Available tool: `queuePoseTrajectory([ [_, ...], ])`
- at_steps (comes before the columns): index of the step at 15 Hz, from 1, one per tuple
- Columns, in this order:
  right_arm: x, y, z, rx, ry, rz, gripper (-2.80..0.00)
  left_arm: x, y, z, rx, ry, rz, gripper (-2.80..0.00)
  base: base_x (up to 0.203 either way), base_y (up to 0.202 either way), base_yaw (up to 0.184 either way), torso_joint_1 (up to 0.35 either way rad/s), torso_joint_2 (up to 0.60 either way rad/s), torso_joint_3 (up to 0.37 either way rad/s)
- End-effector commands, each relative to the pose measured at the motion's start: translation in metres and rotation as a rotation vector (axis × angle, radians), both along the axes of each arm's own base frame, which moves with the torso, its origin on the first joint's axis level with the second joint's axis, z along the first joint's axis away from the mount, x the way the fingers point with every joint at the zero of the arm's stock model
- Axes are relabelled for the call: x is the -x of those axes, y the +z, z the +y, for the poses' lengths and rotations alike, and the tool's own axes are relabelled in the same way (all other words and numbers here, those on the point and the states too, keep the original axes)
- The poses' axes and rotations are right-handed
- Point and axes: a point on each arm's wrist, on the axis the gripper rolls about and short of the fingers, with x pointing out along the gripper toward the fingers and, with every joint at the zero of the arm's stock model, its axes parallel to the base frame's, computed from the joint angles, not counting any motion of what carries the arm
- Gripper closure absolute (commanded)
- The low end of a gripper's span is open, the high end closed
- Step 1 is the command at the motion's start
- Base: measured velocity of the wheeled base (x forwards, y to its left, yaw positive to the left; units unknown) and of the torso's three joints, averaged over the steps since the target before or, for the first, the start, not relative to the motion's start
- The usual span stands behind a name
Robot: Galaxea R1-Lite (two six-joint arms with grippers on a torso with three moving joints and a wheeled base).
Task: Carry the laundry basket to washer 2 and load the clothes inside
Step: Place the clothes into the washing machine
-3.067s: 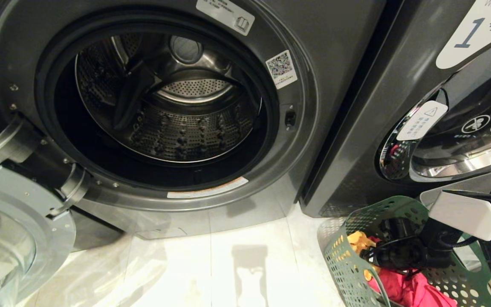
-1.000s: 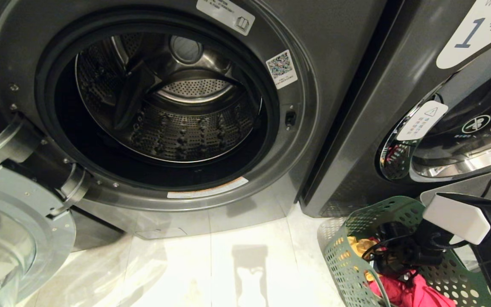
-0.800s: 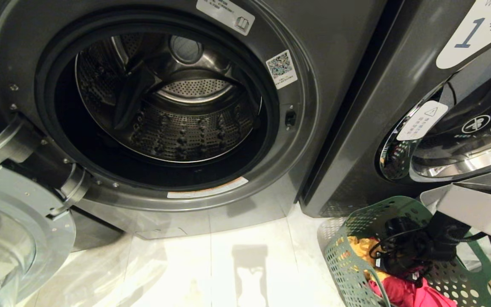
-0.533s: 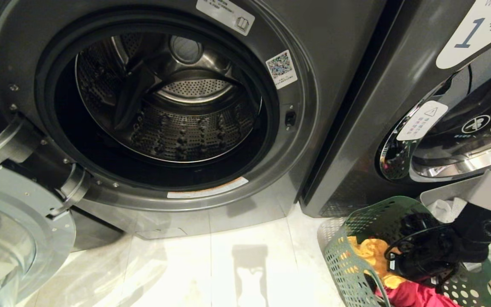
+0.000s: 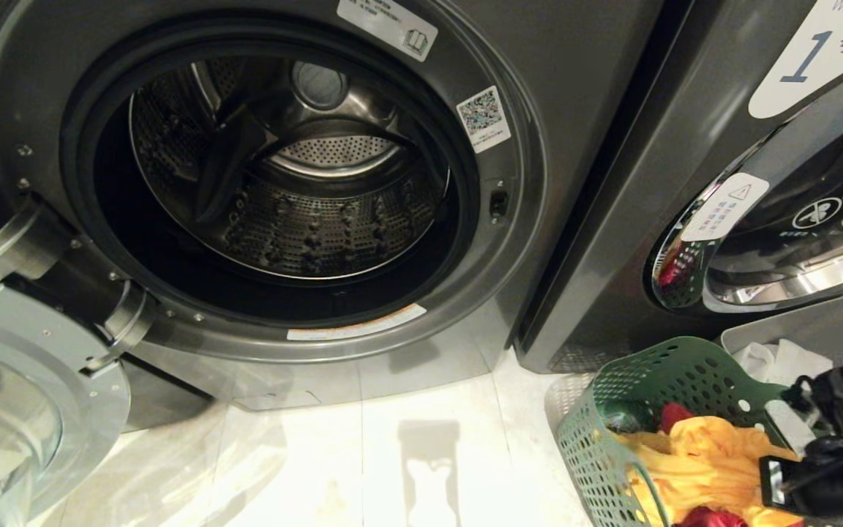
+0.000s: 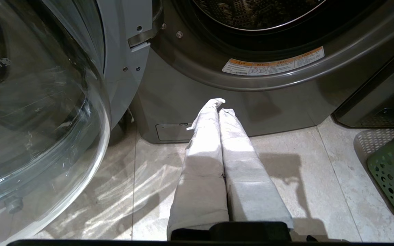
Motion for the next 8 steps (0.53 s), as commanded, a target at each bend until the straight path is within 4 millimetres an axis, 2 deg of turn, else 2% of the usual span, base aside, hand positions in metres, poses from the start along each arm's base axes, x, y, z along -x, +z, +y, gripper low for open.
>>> queuePoseTrajectory([
  [1, 0.061, 0.056, 0.008, 0.065, 0.002, -0.232, 0.0, -0.003, -0.011, 0.0, 0.001, 0.002, 0.04, 0.0, 0.0, 0.0, 0.0, 0.0, 0.0, 0.0],
  [4, 0.12, 0.098, 0.016, 0.147, 0.023, -0.352, 0.0, -0.003, -0.011, 0.0, 0.001, 0.001, 0.039, 0.0, 0.0, 0.0, 0.0, 0.0, 0.0, 0.0],
  [6, 0.16, 0.136, 0.021, 0.23, 0.07, -0.441, 0.0, -0.003, -0.011, 0.0, 0.001, 0.0, 0.04, 0.0, 0.0, 0.0, 0.0, 0.0, 0.0, 0.0],
  [8, 0.198, 0.164, 0.027, 0.332, 0.137, -0.502, 0.0, -0.003, -0.011, 0.0, 0.001, 0.002, 0.04, 0.0, 0.0, 0.0, 0.0, 0.0, 0.0, 0.0],
])
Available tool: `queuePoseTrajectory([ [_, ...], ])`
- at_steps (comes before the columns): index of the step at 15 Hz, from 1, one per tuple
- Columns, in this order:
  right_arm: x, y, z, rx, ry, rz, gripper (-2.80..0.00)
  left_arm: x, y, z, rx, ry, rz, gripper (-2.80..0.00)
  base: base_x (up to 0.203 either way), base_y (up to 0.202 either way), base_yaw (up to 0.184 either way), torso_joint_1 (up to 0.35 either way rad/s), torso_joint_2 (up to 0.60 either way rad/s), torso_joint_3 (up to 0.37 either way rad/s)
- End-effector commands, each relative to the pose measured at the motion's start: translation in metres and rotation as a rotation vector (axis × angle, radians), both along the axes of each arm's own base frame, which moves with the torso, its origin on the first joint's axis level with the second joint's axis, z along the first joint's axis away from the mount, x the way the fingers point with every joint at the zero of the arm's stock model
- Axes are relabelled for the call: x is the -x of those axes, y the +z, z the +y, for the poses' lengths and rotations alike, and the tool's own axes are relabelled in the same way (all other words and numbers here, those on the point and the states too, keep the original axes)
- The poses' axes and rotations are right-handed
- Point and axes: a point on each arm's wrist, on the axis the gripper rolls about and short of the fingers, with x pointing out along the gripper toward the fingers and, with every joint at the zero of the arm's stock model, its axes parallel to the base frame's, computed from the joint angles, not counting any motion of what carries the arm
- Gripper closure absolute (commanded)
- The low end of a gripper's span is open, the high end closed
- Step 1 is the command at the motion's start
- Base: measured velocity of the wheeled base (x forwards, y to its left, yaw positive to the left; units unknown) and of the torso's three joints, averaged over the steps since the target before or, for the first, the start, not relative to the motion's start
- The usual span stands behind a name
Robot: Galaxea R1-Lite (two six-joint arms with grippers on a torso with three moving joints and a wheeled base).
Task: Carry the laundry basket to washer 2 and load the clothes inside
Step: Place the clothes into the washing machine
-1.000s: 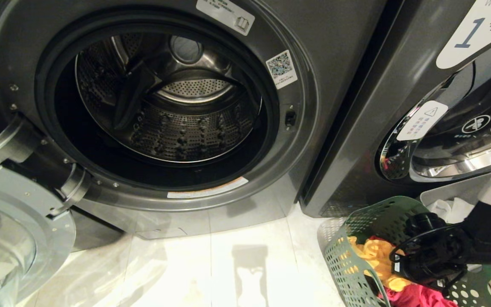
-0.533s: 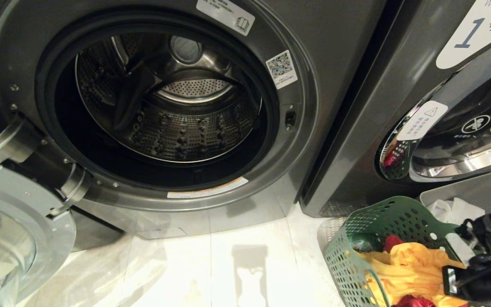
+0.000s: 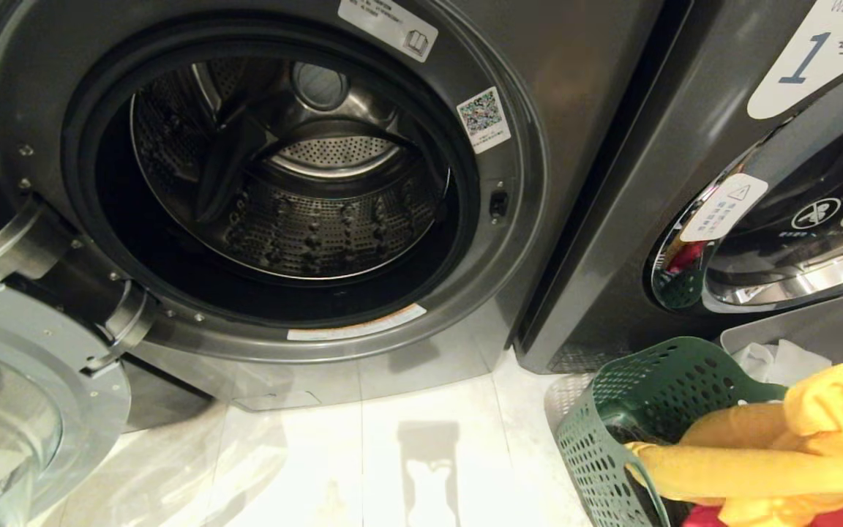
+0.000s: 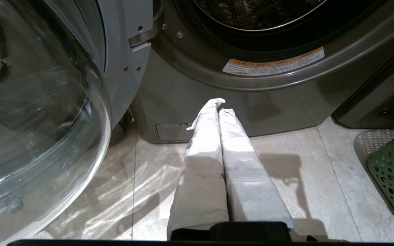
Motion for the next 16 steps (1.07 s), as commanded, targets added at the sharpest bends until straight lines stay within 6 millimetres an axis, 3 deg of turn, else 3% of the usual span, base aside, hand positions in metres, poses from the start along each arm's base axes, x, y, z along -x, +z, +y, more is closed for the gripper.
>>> queuePoseTrajectory([
  [1, 0.062, 0.032, 0.009, 0.109, 0.044, -0.149, 0.0, -0.003, -0.011, 0.0, 0.001, 0.0, 0.039, 0.0, 0.0, 0.0, 0.0, 0.0, 0.0, 0.0],
  [3, 0.078, 0.056, 0.011, 0.162, 0.076, -0.238, 0.0, -0.003, -0.011, 0.0, 0.001, 0.001, 0.04, 0.0, 0.0, 0.0, 0.0, 0.0, 0.0, 0.0],
  [6, 0.076, 0.089, 0.008, 0.179, 0.179, -0.343, 0.0, -0.003, -0.011, 0.0, 0.001, 0.001, 0.039, 0.0, 0.0, 0.0, 0.0, 0.0, 0.0, 0.0],
  [16, 0.068, 0.121, 0.003, 0.227, 0.282, -0.32, 0.0, -0.003, -0.011, 0.0, 0.001, 0.0, 0.039, 0.0, 0.0, 0.0, 0.0, 0.0, 0.0, 0.0],
])
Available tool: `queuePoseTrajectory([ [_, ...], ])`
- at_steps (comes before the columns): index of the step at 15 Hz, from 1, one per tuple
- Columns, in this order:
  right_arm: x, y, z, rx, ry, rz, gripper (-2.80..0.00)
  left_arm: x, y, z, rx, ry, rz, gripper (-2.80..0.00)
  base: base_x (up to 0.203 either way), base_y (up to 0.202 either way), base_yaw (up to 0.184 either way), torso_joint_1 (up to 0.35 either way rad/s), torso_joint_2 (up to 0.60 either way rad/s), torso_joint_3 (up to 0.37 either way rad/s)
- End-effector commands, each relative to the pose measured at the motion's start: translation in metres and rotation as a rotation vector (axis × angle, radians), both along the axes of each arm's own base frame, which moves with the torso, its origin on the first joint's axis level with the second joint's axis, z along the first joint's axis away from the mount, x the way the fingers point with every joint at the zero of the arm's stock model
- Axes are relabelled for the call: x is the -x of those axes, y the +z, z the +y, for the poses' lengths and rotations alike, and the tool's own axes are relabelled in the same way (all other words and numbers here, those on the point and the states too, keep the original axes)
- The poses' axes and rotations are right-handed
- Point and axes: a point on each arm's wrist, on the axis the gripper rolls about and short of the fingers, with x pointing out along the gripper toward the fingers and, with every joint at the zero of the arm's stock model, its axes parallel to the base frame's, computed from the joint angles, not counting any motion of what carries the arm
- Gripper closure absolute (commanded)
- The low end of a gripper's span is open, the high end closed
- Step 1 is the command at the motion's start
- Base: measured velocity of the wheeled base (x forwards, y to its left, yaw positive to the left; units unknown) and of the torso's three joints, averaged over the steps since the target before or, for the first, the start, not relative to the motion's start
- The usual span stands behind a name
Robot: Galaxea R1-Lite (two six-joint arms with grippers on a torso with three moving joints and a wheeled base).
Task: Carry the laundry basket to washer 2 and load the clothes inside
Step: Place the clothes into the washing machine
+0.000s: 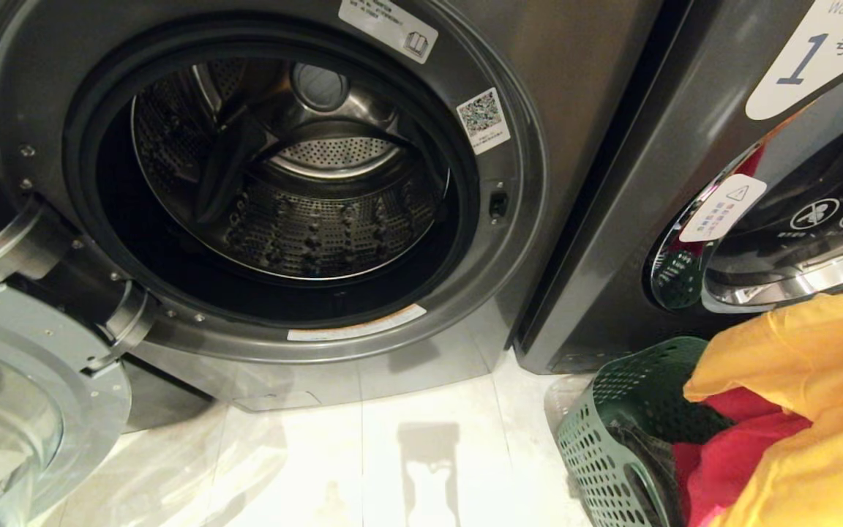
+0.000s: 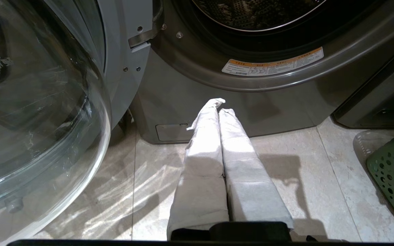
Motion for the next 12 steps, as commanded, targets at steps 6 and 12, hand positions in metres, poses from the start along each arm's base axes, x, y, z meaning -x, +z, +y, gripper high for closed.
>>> queuePoseTrajectory([
  [6, -0.0133, 0.004, -0.0014, 0.019, 0.003, 0.028, 0.0, -0.0032, -0.011, 0.0, 0.001, 0.001, 0.039, 0.0, 0.0, 0.0, 0.0, 0.0, 0.0, 0.0],
  [12, -0.0136, 0.0042, -0.0014, 0.019, 0.0, 0.025, 0.0, -0.0033, -0.011, 0.0, 0.001, 0.001, 0.039, 0.0, -0.001, -0.008, 0.149, 0.002, 0.0, 0.003],
])
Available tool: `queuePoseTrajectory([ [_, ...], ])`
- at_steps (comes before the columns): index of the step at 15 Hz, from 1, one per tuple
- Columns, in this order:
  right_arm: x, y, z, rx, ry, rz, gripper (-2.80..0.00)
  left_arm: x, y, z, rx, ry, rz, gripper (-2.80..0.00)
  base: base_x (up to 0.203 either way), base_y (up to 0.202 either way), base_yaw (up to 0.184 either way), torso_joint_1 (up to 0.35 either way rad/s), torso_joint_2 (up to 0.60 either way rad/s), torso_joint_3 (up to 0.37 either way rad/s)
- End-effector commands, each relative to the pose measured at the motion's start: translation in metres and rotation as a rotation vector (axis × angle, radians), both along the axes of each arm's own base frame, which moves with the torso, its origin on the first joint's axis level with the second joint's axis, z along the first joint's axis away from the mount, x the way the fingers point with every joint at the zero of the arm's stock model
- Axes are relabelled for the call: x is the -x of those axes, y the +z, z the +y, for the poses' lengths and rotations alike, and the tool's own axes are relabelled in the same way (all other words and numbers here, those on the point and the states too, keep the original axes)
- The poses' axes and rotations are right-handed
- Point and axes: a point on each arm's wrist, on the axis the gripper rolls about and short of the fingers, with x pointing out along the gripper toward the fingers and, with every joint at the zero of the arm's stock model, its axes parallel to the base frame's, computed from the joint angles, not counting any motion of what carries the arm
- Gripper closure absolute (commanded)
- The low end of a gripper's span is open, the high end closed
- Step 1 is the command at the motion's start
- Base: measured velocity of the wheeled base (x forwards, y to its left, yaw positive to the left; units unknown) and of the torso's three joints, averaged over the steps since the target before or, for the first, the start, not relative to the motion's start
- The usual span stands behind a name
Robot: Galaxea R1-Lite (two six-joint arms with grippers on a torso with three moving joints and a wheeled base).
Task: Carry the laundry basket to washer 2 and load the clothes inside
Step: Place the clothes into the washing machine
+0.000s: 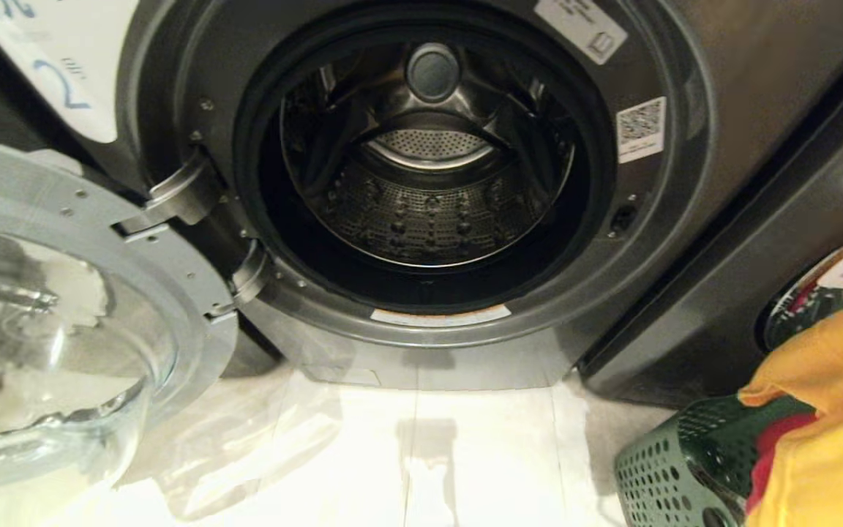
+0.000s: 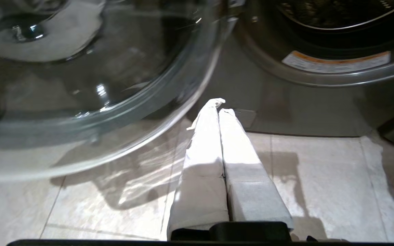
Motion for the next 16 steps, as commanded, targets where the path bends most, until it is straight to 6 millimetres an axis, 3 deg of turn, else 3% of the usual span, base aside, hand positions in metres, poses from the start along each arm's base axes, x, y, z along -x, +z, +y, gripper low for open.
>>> queuePoseTrajectory([
  [1, -0.0015, 0.0, 0.0002, 0.002, 0.002, 0.003, 0.0, -0.0033, -0.0111, 0.0001, 0.001, 0.0, 0.04, 0.0, 0.001, -0.01, 0.178, 0.006, 0.0, 0.002],
  [16, -0.0047, -0.0082, -0.0006, 0.015, 0.031, 0.026, 0.0, -0.0033, -0.0111, 0.0, 0.001, 0.0, 0.041, 0.0, 0.001, -0.009, 0.174, 0.002, 0.0, 0.003],
])
